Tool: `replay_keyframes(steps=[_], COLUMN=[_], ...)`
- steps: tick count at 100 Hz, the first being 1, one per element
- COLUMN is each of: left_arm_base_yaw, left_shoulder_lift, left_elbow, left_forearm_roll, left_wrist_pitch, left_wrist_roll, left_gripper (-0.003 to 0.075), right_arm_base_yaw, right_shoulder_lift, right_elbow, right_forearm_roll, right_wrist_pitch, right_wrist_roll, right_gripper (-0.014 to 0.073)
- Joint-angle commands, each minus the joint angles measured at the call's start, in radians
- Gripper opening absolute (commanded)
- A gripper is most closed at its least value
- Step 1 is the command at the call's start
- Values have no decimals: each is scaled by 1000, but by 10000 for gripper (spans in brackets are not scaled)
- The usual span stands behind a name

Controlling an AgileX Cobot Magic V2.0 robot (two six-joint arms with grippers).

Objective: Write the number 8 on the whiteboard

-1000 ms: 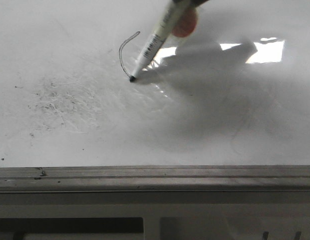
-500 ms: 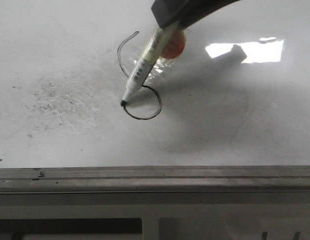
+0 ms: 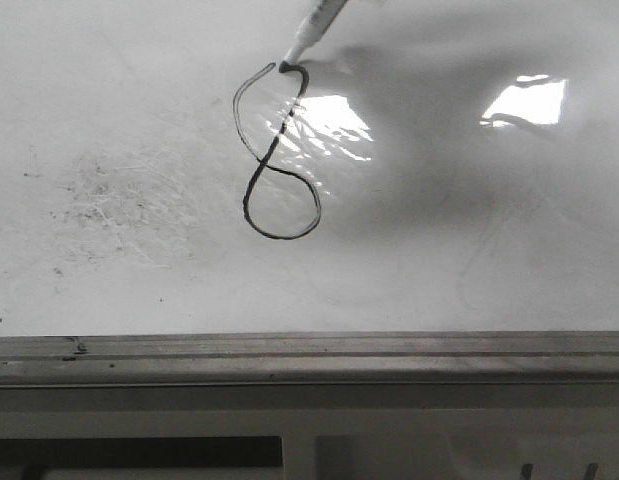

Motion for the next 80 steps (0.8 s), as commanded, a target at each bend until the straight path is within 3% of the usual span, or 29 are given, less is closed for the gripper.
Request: replay_keyframes(steps=[1, 14, 28, 55, 80], left_arm_base_yaw=[2, -28, -129, -343, -436], left_shoulder_lift=[3, 11, 68, 256, 420], left_elbow=[-35, -35, -35, -35, -52], left_forearm_roll=[22, 57, 67, 74, 74], left_wrist_pitch=[-65, -25, 16, -146, -240], left_wrist_roll=[-11, -11, -11, -11, -11], left_gripper=[367, 367, 367, 367, 367], right_arm_base_yaw=[30, 82, 144, 246, 278], right_shoulder_lift=[-6, -44, -31, 46, 61], right_elbow=[-26, -26, -26, -26, -26], right_forearm_roll=[-27, -27, -27, -20, 33], right_wrist_pitch=[-75, -60, 33, 54, 18], right_wrist_roll=[-8, -8, -8, 8, 18], right_gripper=[-43, -43, -43, -43, -43])
